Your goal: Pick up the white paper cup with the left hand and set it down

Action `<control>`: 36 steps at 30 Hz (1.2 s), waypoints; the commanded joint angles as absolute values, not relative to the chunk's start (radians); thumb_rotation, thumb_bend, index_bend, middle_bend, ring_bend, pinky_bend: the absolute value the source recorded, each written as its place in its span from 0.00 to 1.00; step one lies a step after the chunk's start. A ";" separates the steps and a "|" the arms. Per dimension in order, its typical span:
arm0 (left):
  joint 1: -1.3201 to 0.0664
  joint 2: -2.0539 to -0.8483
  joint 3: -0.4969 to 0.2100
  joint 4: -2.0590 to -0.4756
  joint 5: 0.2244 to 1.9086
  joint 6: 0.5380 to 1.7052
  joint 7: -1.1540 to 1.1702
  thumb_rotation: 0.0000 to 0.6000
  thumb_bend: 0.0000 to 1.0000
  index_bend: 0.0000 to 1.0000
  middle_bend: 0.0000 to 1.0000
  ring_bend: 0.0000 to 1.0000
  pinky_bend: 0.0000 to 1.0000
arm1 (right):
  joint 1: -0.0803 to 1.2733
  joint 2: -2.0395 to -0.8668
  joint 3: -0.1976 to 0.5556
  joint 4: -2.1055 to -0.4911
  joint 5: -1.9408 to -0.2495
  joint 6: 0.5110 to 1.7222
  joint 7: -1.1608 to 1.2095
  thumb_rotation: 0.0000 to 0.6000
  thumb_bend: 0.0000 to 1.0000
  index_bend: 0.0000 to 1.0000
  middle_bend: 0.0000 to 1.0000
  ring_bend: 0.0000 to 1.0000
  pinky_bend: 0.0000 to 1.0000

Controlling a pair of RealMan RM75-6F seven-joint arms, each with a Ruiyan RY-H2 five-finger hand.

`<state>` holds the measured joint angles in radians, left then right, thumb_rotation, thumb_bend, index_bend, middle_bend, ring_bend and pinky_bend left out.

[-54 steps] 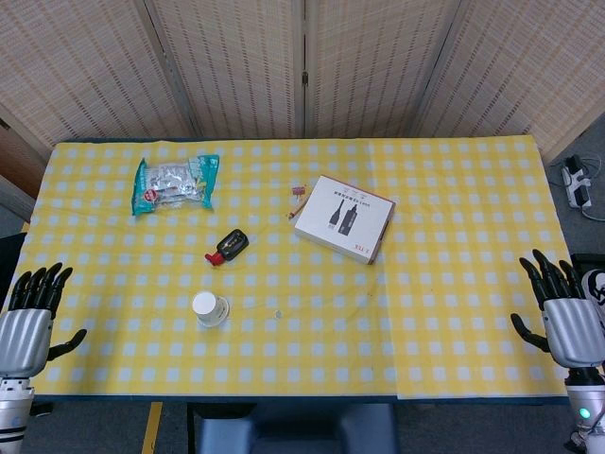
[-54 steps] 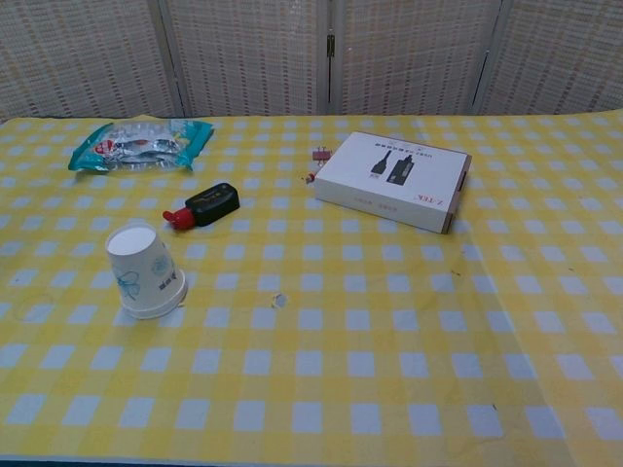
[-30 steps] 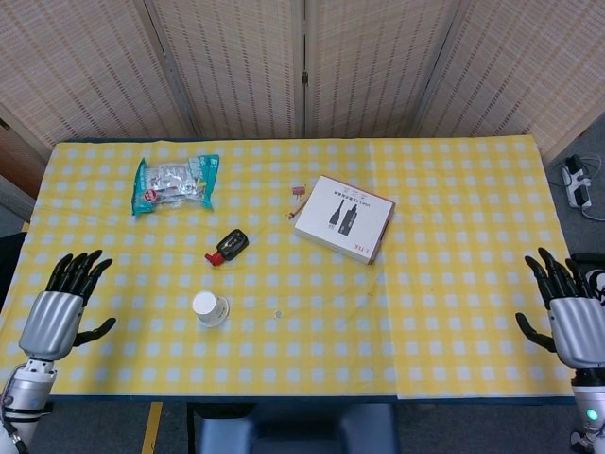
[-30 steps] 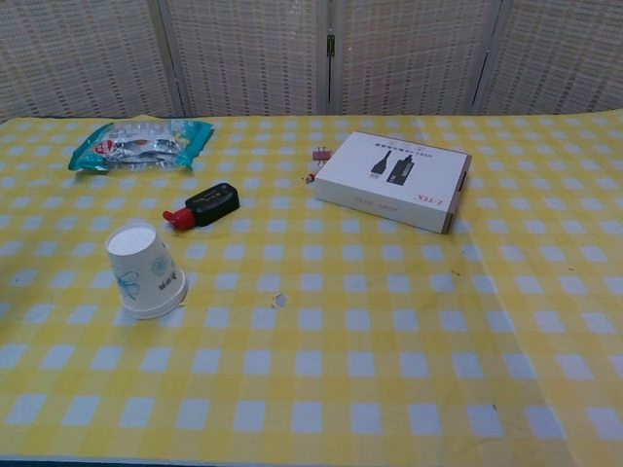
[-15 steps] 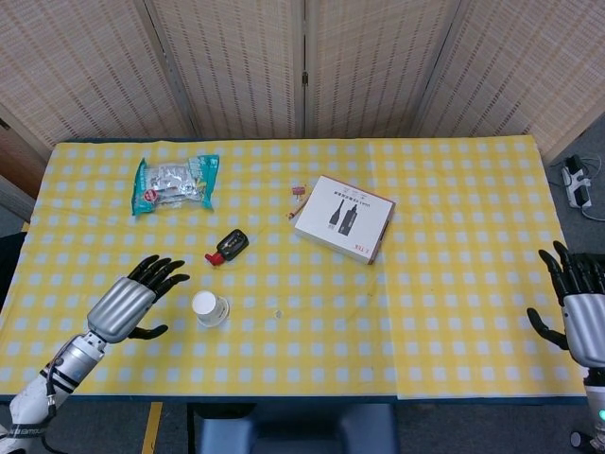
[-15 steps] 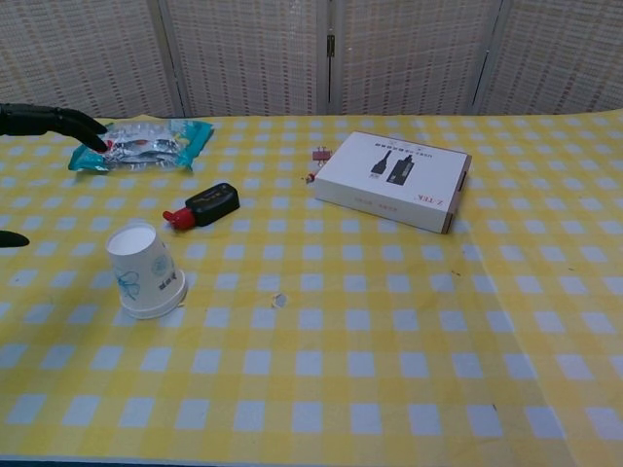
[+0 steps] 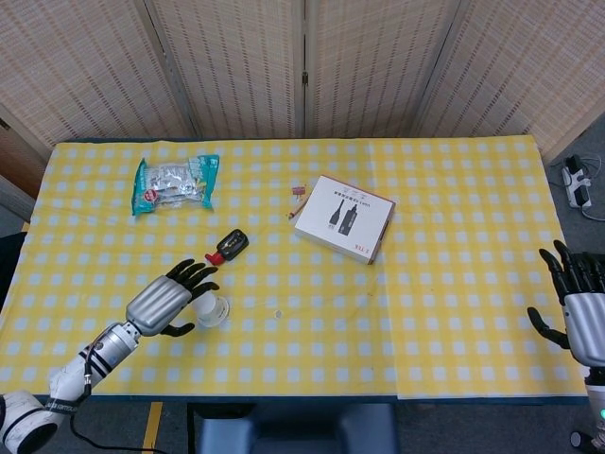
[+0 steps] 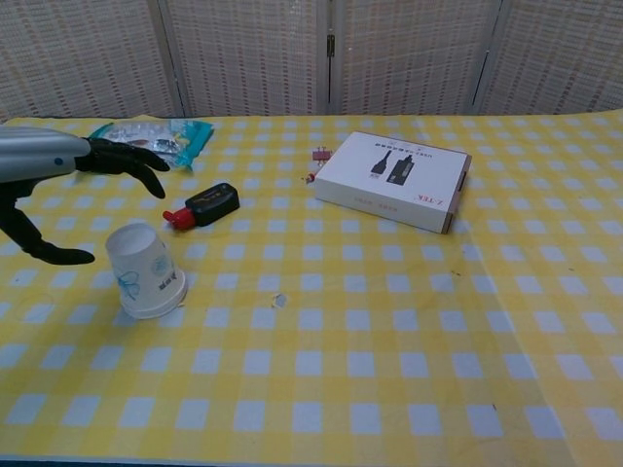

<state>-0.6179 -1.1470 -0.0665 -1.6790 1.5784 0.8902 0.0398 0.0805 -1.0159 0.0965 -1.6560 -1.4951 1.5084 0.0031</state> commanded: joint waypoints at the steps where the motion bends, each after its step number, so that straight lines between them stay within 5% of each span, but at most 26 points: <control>1: -0.631 -1.164 -0.066 -1.666 1.557 0.874 0.054 1.00 0.33 0.26 0.09 0.06 0.00 | 0.081 -1.017 0.097 -1.653 -1.494 1.506 0.006 1.00 0.35 0.00 0.01 0.10 0.00; 36: -0.668 -1.243 -0.045 -1.585 1.452 0.873 0.071 1.00 0.38 0.37 0.11 0.07 0.01 | 0.082 -1.024 0.098 -1.639 -1.485 1.500 0.021 1.00 0.35 0.00 0.01 0.10 0.00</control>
